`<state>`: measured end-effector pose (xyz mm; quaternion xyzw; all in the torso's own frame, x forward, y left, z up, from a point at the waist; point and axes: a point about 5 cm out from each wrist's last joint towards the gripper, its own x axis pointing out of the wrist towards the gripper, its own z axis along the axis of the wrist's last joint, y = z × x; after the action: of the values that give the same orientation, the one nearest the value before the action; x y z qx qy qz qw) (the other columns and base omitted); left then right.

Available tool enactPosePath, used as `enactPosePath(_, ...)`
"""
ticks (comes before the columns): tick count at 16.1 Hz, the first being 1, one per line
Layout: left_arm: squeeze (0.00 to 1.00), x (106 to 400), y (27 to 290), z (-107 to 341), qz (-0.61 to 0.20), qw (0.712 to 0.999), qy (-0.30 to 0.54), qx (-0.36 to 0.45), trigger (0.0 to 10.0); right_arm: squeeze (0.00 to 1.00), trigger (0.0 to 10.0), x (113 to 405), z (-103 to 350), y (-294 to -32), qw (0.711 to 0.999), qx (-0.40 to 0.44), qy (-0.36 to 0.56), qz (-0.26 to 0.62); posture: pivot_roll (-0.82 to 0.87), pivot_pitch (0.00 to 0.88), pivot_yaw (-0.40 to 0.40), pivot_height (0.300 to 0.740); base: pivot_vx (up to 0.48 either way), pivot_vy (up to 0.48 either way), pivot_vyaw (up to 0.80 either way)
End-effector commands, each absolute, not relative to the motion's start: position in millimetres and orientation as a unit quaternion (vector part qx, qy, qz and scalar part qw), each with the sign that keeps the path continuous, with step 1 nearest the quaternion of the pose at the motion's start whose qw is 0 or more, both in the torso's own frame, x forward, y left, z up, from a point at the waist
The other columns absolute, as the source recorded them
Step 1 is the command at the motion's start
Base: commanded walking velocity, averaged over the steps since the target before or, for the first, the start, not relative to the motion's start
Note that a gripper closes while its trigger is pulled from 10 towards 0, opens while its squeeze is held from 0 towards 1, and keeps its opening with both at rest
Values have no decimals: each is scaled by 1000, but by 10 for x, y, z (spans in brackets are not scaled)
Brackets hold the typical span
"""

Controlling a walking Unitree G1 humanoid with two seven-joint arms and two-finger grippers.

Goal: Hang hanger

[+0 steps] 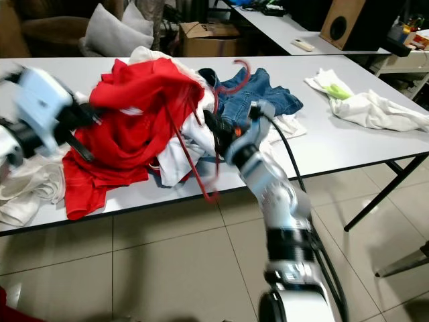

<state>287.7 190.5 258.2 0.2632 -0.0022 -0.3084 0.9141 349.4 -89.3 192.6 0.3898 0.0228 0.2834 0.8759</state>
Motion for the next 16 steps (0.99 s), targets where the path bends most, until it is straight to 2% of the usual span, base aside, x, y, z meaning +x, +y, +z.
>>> enactPosePath(1, 0, 2861, 1729, 2540, -363, 891, 19, 271, 627, 0, 10000, 3561, 2009, -861, 840, 464, -3, 281, -8, 0, -82, 740, 0, 0, 0)
enactPosePath(4, 0, 2845, 1438, 2556, -434, 862, 28, 261, 431, 0, 10000, 3618, 2020, -688, 770, 572, -3, 283, 10, 0, -76, 740, 0, 0, 0)
enactPosePath(6, 0, 2825, 1369, 2605, -463, 846, 44, 260, 353, 0, 10000, 3688, 2001, -638, 741, 618, -6, 261, 21, 0, -73, 740, 0, 0, 0)
enactPosePath(10, 0, 2682, 1250, 2650, -535, 807, 72, 238, 667, 0, 10000, 3742, 2022, -557, 703, 665, -8, 251, 48, 0, -79, 740, 0, 0, 0)
enactPosePath(11, 0, 2651, 1201, 2623, -552, 795, 81, 238, 1216, 0, 10000, 3749, 2034, -532, 685, 684, -7, 250, 50, 0, -80, 740, 0, 0, 0)
enactPosePath(12, 0, 2658, 1149, 2554, -558, 789, 91, 239, 1373, 0, 10000, 3756, 2056, -496, 681, 687, -7, 254, 46, 0, -77, 740, 0, 0, 0)
enactPosePath(13, 0, 2666, 1122, 2511, -561, 788, 97, 236, 902, 0, 10000, 3762, 2069, -473, 680, 687, -8, 256, 46, 0, -77, 740, 0, 0, 0)
enactPosePath(16, 0, 2619, 1034, 2449, -581, 774, 106, 229, 510, 0, 10000, 3788, 2098, -446, 665, 703, -9, 253, 38, 0, -78, 740, 0, 0, 0)
